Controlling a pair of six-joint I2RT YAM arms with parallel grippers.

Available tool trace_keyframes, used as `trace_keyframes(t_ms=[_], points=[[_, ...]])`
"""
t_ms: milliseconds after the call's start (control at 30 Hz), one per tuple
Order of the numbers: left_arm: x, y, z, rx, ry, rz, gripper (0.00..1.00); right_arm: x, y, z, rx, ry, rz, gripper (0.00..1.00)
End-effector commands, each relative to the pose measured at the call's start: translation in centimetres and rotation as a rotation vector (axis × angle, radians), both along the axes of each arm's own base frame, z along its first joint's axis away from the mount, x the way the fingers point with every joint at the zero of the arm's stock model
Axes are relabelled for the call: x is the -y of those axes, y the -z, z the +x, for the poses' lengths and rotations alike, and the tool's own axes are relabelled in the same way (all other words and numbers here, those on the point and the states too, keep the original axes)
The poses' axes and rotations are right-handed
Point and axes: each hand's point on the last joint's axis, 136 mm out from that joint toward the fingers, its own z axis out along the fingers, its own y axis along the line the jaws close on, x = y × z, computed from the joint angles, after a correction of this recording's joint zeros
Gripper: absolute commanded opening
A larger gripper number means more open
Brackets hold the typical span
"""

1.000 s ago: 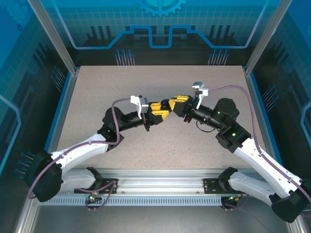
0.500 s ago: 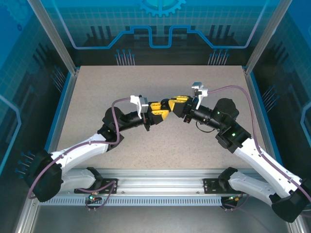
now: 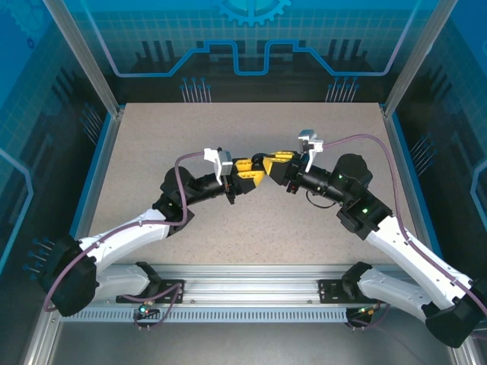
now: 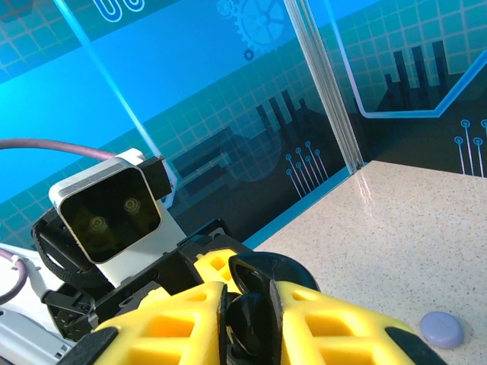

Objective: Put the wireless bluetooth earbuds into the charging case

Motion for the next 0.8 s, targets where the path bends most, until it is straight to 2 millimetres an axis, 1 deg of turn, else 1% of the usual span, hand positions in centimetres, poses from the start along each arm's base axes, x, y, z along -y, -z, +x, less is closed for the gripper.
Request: trace_keyframes(t_ms=[0, 133, 233, 433, 533, 767], points=[[-0.3, -2.7, -0.4, 0.038, -0.006, -0.054, 0.04, -0.3, 0.1, -0.2, 0.01, -0.001, -0.014, 0.23], [-0.3, -2.7, -0.5, 0.039, -0.004, -0.053, 0.04, -0.2, 0.1, -0.2, 0.008, 0.001, -0.021, 0.24], [-0.3, -2.8, -0.6, 0.039, 0.001, -0.052, 0.04, -0.2, 0.1, -0.2, 0.006, 0.0, -0.021, 0.26], [-0.1, -2.5, -0.6, 0.033, 0.009, -0.045, 0.04, -0.1, 0.0, -0.3, 0.004, 0.008, -0.024, 0.37], [-0.1, -2.4, -0.5, 0.027, 0.011, -0.04, 0.04, 0.0, -0.1, -0.4, 0.006, 0.009, -0.025, 0.4], [0.3, -1.0, -0.2, -0.018, 0.008, 0.015, 0.04, 0.8, -0.2, -0.4, 0.009, 0.05, -0.049, 0.51]])
